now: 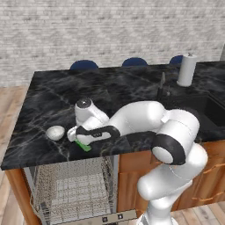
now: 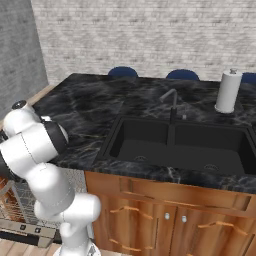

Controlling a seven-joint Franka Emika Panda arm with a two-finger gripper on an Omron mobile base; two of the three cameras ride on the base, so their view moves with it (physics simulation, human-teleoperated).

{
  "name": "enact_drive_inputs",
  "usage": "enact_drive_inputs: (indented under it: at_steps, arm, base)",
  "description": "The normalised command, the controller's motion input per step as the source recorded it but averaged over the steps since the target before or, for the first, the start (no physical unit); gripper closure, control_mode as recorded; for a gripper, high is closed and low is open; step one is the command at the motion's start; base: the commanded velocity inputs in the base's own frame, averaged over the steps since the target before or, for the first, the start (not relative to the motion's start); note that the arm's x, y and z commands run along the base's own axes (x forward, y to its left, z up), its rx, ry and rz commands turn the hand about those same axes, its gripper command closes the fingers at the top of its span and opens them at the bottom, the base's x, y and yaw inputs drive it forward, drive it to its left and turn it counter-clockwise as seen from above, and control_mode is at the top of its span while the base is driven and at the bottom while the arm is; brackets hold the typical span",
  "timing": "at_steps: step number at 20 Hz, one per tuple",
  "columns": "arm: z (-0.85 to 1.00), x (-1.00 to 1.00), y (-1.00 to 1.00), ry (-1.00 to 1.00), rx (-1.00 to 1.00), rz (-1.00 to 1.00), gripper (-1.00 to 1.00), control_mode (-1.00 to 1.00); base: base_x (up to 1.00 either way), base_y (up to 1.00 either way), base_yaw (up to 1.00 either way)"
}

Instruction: Pick up the cup and bowl from the counter, place them in the dishwasher, and close the dishwasher door.

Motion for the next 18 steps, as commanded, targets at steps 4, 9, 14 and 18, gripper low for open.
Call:
enact_drive_inputs:
  at_steps: [4,9,14,18]
  arm:
    - [0.0,-0.56,0.0,-0.08,-0.25,0.26,1.0,-1.0]
    - [-0.03,-0.51,0.0,-0.1,-0.24,0.25,1.0,-1.0]
    - [-0.26,-0.39,0.0,-0.1,-0.1,0.22,1.0,-1.0]
    - [-0.51,-0.18,0.06,-0.05,-0.01,0.17,1.0,-1.0]
  base:
    - [0.0,0.0,0.0]
    - [0.0,0.0,0.0]
    - [0.0,0.0,0.0]
    - [0.0,0.0,0.0]
